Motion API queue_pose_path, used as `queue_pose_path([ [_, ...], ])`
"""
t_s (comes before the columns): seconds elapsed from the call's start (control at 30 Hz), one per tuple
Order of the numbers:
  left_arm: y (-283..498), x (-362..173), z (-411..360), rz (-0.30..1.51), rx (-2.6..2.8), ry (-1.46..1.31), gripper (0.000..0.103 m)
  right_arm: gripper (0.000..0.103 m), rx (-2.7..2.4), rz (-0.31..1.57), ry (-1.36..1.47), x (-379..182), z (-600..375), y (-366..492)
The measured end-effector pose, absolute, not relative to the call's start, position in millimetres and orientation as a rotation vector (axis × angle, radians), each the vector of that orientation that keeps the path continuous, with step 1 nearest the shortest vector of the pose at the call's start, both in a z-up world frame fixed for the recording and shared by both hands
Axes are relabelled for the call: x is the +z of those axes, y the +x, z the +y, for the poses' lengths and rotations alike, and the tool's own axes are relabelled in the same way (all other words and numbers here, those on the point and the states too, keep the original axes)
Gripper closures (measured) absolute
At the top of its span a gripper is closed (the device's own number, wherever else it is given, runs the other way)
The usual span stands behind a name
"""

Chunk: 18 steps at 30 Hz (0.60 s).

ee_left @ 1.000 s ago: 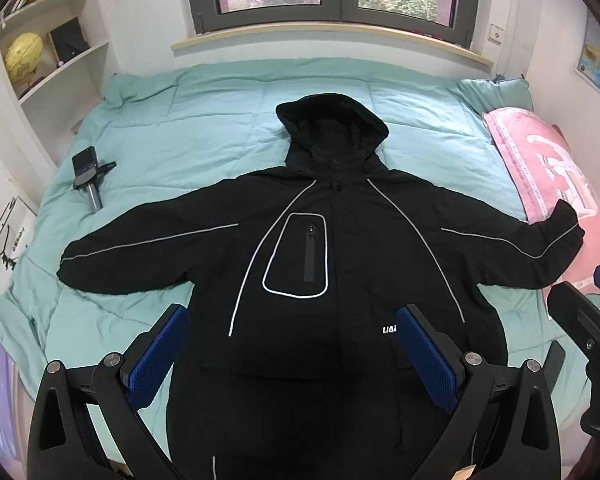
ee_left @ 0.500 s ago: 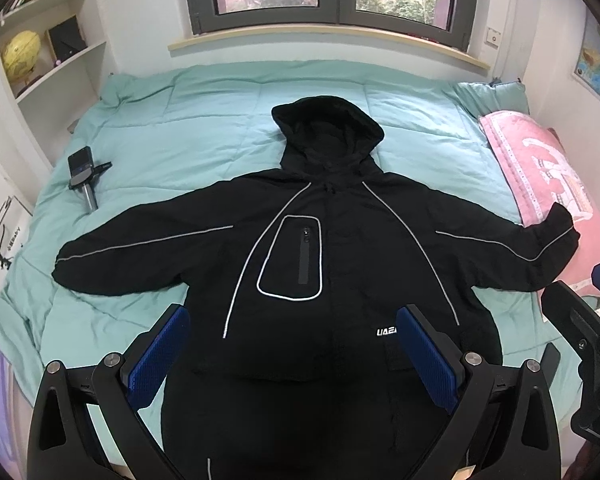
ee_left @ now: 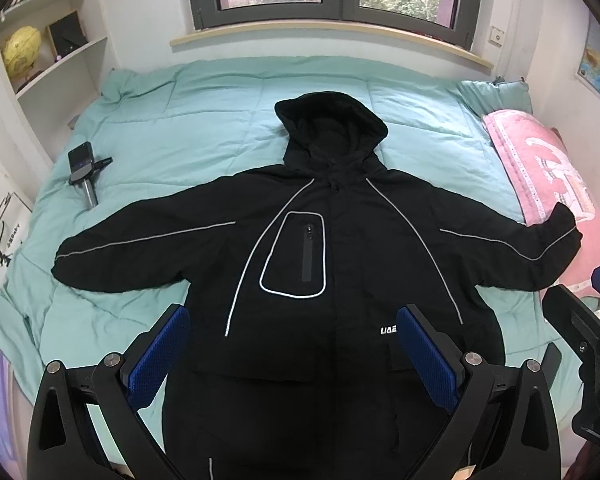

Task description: Fold large clothes

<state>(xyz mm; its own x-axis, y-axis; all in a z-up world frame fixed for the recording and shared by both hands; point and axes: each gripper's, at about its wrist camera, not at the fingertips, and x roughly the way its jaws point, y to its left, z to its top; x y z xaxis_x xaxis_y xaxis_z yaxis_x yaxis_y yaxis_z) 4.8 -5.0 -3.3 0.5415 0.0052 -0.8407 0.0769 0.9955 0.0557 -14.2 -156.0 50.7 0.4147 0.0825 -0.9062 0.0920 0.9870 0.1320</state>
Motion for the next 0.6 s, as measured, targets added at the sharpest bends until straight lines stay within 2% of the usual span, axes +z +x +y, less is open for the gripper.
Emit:
queue_pose_path([
  [0.43, 5.4, -11.4, 10.6, 1.002, -0.036, 0.061, 0.0, 0.0, -0.007, 1.176, 0.159, 42.6, -147.0, -11.4],
  [0.6, 8.1, -35.4, 65.5, 1.026, 0.025, 0.002, 0.0, 0.0, -0.013, 1.235, 0.135, 22.6, -137.8, -8.7],
])
